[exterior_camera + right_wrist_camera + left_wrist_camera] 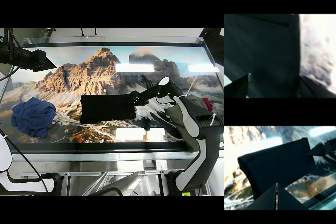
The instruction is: Fold the shirts.
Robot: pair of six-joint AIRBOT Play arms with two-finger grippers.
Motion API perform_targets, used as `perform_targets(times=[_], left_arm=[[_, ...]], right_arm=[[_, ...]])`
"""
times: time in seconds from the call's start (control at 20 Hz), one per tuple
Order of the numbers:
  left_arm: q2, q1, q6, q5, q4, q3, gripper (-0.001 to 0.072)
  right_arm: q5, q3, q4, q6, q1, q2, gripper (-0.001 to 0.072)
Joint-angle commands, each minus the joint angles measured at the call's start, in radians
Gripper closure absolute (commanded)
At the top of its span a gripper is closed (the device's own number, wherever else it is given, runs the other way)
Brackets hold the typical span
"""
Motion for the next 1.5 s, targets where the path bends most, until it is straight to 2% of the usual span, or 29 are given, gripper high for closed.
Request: perform_targets(times=[0.0,0.05,0.15,0.3,0.4,0.5,0.65,0.8,0.85,0.95,1.05,1.15,1.25,1.45], left_arm=[[-0.001,0.001,0.000,0.000,0.000,0.000,0.0688],[-0.001,0.001,0.000,-0.001,0.000,0.000,0.0688],[-0.001,0.001,-0.001,-0.001,0.000,0.000,0.0688],[-0.001,0.001,-0.001,-0.001,0.000,0.000,0.0688],[-0.001,0.001,0.000,-0.002,0.000,0.000,0.0688],[-0.001,0.001,-0.001,-0.011,0.000,0.000,0.0688],[-0.001,0.001,-0.001,-0.043,-0.001,0.000,0.0688],[-0.001,0.001,0.000,-0.064,0.000,0.000,0.0688],[-0.001,0.001,0.000,-0.069,0.000,0.000,0.0688],[-0.001,0.001,0.000,-0.091,0.000,0.000,0.0688],[-0.001,0.001,0.003,-0.098,0.000,0.000,0.0688],[-0.001,-0.001,0.003,-0.097,-0.001,0.000,0.0688],[-0.001,-0.012,0.004,-0.098,0.000,0.000,0.0688],[-0.001,-0.028,0.011,-0.098,0.000,0.000,0.0688]], right_arm=[[0.020,-0.001,0.120,-0.103,0.013,-0.018,0.0609],[0.031,0.000,0.196,-0.132,0.013,-0.005,0.0691],[0.021,0.026,0.251,-0.153,0.013,0.041,0.0692],[-0.029,0.105,0.247,-0.146,-0.015,0.133,0.0693],[-0.093,0.149,0.246,-0.076,-0.073,0.203,0.0693],[-0.151,0.162,0.219,0.037,-0.152,0.286,0.0693],[-0.180,0.162,0.095,0.233,-0.269,0.430,0.0693],[-0.135,0.161,-0.167,0.466,-0.389,0.586,0.0693],[-0.107,0.161,-0.222,0.504,-0.435,0.634,0.0693],[-0.013,0.159,-0.334,0.538,-0.534,0.727,0.0693],[0.151,0.149,-0.481,0.611,-0.624,0.798,0.0692],[0.275,0.063,-0.591,0.612,-0.688,0.877,0.0692],[0.279,-0.106,-0.669,0.626,-0.725,0.985,0.0692],[0.226,-0.507,-0.720,0.627,-0.777,1.197,0.0691]])
